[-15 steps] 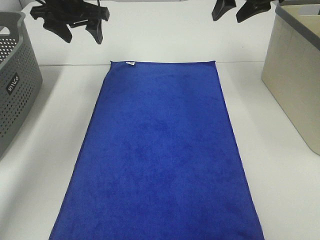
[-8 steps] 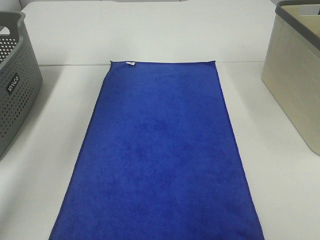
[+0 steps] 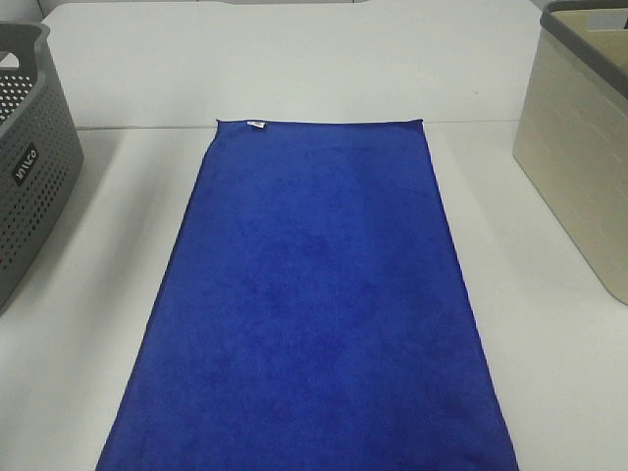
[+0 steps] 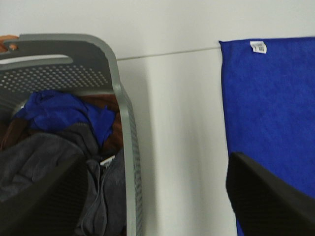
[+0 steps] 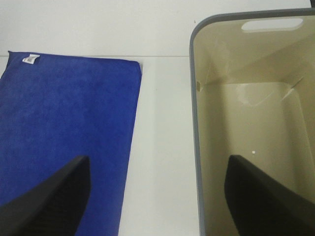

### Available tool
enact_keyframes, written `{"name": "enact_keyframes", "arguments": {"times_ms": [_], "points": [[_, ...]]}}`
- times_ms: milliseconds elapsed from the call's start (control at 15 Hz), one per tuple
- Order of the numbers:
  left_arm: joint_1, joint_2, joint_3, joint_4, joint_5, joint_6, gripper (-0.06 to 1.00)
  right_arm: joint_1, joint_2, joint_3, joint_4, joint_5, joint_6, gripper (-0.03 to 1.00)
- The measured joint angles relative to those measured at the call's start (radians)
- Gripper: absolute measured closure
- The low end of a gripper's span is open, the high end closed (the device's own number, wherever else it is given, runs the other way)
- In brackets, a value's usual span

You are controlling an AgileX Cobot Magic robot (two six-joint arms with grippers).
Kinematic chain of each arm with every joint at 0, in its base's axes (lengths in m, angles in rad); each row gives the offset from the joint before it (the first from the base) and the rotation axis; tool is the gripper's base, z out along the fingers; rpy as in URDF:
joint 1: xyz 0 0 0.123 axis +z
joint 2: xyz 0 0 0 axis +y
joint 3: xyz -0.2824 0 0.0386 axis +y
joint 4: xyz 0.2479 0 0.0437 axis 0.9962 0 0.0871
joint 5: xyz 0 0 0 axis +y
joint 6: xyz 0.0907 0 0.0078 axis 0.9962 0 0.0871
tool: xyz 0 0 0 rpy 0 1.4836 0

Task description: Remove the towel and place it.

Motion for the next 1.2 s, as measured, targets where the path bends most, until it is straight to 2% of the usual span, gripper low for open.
{"name": "enact_keyframes", "arguments": {"times_ms": [400,600,867,1200], "points": [[0.000,-0.497,0.560,0.022,0.002,-0.060,0.22,0.000,-0.574,0.529,0.007,0.003,0.008,0.22],[0.000,-0.749,0.774,0.039,0.003,-0.089,0.22,0.000,-0.813,0.728,0.002,0.003,0.010,0.22],[0.000,-1.060,1.025,0.116,-0.088,-0.092,0.22,0.000,-1.075,0.938,-0.037,0.003,0.009,0.22],[0.000,-1.409,1.295,0.119,-0.135,-0.093,0.22,0.000,-1.323,1.116,-0.037,0.004,-0.014,0.22]]}}
